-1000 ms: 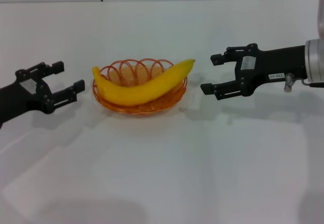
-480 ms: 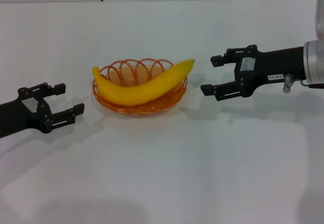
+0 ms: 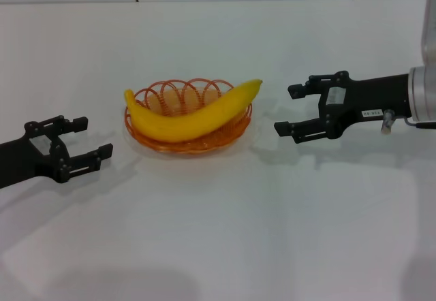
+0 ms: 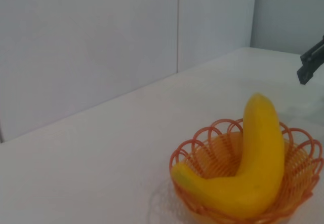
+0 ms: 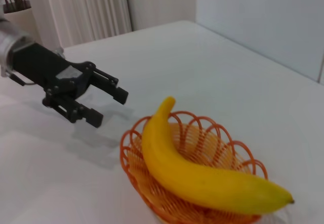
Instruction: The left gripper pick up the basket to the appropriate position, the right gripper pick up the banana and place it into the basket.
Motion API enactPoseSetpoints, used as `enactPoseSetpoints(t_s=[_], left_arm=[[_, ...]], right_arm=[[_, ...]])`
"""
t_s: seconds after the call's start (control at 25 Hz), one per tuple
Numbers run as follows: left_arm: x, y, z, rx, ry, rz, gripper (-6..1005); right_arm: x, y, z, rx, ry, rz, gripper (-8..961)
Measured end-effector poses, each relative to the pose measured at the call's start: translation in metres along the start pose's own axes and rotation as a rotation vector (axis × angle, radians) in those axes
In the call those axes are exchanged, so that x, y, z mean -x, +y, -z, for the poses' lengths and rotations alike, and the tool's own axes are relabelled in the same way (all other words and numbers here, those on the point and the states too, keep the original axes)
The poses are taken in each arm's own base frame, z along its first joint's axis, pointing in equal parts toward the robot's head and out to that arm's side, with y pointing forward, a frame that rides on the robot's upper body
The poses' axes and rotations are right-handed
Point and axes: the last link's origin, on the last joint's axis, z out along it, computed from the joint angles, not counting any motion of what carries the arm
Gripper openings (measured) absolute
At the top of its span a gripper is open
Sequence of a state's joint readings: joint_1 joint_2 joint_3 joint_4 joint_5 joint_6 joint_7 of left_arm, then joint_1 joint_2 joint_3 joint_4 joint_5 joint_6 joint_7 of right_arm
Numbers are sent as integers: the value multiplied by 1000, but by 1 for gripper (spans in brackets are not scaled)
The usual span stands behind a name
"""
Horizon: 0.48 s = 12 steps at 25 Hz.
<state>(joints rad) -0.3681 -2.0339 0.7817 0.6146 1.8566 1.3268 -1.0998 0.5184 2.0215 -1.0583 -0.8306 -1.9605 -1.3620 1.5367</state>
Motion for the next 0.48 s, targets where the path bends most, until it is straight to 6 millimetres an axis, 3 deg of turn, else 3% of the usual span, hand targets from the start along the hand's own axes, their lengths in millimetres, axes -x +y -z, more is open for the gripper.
enactPoseSetpoints(t_s=[0.48], left_arm=[[7,1,-1,-1,-39,12,752]], right_arm=[[-14,-3,2,-20,18,-35,855]])
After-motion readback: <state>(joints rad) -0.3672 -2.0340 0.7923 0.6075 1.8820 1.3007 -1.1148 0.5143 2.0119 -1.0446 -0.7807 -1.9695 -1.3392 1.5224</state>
